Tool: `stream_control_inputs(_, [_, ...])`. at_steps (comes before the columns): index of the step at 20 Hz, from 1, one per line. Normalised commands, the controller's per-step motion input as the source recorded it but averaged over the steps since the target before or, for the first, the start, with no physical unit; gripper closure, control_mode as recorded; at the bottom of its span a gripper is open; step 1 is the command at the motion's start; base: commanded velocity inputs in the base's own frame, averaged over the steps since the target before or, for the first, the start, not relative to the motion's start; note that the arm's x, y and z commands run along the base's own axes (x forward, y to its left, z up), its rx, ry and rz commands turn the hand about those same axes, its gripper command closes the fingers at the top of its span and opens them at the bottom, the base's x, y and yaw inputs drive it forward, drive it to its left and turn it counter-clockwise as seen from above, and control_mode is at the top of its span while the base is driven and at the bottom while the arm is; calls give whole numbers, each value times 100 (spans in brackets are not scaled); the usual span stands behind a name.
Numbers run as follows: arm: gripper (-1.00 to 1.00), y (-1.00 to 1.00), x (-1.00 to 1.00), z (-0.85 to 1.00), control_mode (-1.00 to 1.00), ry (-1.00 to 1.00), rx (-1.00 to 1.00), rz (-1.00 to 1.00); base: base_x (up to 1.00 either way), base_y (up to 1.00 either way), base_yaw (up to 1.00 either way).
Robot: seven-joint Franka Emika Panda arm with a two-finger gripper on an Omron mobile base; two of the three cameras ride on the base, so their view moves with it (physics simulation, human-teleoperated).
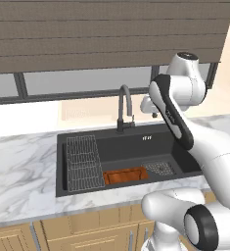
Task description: Turn on the sink faucet with hot water and rinse the cutting board for ten seconds, then turn off the faucet. Push the cutting board to reach the water if necessary.
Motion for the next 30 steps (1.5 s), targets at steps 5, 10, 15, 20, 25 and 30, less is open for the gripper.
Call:
stream_control_inputs(5, [-100,-10,0,-2,-100,-15,0,1,0,0,0])
stream_control_inputs(10, [-100,-39,0,-18,-100,-29,0,8,0,0,0])
stream_control_inputs(15, [-100,-59,0,-47,-100,-29,0,14,0,0,0])
stream_control_inputs(20, [-100,-48,12,-36,-100,-23,0,15,0,0,0])
stream_control_inputs(25, [-100,-26,44,-23,-100,-10,1,11,0,0,0])
stream_control_inputs(30, [-100,-2,40,-15,-100,-3,0,0,0,0,0])
